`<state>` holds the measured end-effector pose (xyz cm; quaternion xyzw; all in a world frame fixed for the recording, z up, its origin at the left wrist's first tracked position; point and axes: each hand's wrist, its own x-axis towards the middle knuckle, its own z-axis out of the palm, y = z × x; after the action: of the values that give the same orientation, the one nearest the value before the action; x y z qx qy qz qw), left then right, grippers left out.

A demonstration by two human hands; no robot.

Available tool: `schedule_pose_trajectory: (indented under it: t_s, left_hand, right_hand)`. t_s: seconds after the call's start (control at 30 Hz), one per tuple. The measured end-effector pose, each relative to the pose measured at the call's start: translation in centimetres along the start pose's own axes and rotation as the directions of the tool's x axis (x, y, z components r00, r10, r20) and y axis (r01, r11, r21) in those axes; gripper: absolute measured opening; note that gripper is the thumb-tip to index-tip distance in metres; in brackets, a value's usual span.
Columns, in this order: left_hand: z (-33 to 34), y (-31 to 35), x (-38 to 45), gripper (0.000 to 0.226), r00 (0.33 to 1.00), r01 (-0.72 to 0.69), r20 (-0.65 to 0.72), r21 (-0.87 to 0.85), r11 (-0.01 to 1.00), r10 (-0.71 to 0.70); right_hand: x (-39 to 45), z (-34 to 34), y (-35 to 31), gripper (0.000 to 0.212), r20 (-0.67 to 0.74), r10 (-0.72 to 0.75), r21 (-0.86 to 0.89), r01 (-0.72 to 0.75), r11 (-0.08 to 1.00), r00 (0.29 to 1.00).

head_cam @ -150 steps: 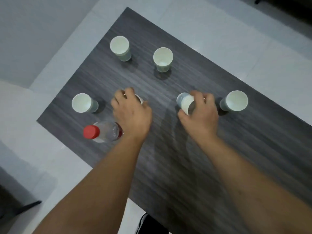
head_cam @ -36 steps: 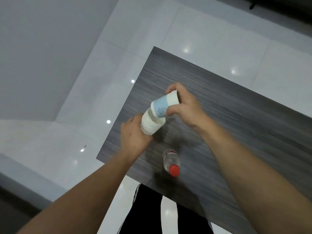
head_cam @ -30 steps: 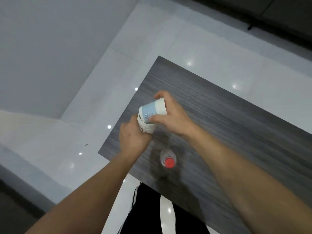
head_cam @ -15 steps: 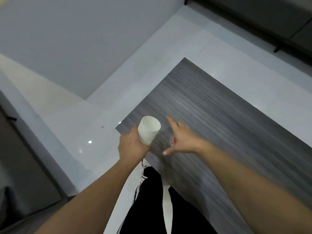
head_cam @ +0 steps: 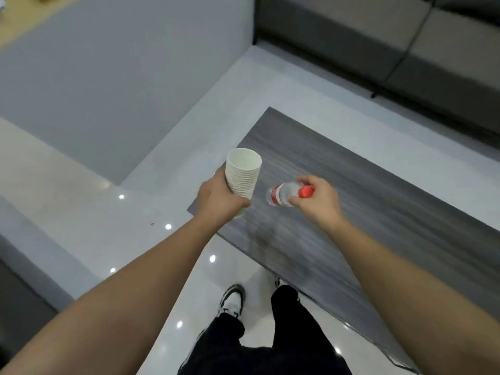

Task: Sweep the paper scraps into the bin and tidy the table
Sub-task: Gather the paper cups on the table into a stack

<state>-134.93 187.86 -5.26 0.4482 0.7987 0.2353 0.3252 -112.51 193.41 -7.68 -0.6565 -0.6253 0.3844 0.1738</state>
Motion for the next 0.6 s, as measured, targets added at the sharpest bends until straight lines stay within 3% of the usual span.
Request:
schedule_pose_trajectory:
  t_s: [0.17,0.3,0.43,0.6]
  left_hand:
    - [0.3,8.4,-1.8,0.070,0.940,-0.305,0.147,-0.038,0.952,0.307]
    - [3.0,17.7,-6.8,0.066,0.818,-0.509,0.256,-0.095,0.855,0.515]
    - [7.6,26.5,-15.8,0.068,0.647,-0.650,0.371,-0.189,0.736,0.666]
    - [14.6,35.8,-32.9,0.067,0.319,-0.772,0.473,-0.373,0.515,0.821]
  right_hand:
    - [-6.1,-7.1,-1.3,0.061,-0.274,0.146,0.217,-0.087,0.972,0.950]
    - [-13.2,-15.1,0.3,0.065,-0.505,0.256,0.355,-0.072,0.932,0.824]
    - [-23.1,-23.7,4.0,0.065,-0.686,0.359,0.457,-0.009,0.889,0.633]
    - [-40.3,-32.9,10.5,0.050,-0.829,0.457,0.506,0.084,0.858,0.324]
